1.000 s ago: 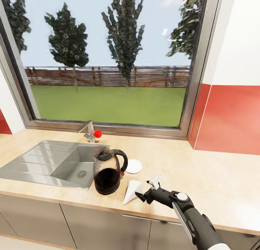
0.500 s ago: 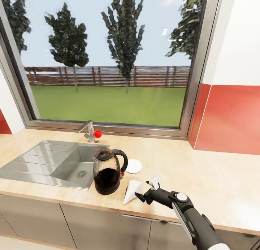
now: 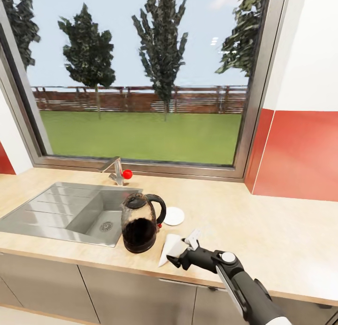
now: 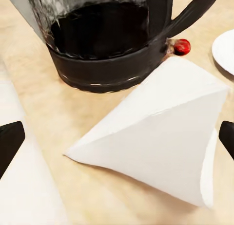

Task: Set up a coffee station on the kitchen countertop: keep the coffee maker on the countertop, move the bottle of coffee from the kitchen shelf to the counter next to the coffee maker, place a paper coffee filter on top of the coffee maker, put the saucer next to the coffee maker with the coffee cup on the saucer, and place the electric kettle next to the coffee maker.

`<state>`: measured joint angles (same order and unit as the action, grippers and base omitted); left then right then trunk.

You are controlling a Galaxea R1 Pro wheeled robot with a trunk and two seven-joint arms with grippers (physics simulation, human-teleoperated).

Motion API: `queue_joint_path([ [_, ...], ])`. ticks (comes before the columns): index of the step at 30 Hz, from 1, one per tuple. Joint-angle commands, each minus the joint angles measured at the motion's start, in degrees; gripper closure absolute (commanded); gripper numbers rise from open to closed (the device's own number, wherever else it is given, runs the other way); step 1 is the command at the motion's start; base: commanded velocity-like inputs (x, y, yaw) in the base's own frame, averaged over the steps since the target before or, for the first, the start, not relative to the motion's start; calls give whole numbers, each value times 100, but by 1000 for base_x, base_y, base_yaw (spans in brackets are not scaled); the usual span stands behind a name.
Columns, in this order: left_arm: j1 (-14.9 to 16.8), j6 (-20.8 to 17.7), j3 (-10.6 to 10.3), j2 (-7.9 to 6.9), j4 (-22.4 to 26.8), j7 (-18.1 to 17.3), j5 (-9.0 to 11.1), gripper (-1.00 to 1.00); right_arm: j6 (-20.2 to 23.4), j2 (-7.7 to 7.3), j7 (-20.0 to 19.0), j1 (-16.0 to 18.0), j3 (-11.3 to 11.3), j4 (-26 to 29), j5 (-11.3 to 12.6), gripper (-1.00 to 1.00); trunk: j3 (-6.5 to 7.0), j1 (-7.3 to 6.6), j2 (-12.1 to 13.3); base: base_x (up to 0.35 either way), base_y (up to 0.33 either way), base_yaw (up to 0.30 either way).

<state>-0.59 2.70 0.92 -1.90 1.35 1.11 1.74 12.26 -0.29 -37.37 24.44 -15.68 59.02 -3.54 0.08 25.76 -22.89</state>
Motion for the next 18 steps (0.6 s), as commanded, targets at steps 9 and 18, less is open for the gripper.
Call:
queue_joint_path([
  [9, -28, 12, 35, 66, -13, 26, 54, -100, 22, 8, -16, 8, 101, 235, -50, -100, 0, 2, -3, 0, 0, 0],
  [18, -29, -8, 48, 67, -12, 30, 55, -100, 22, -14, -16, 8, 110, 297, -58, -100, 0, 2, -3, 45, -38, 0],
])
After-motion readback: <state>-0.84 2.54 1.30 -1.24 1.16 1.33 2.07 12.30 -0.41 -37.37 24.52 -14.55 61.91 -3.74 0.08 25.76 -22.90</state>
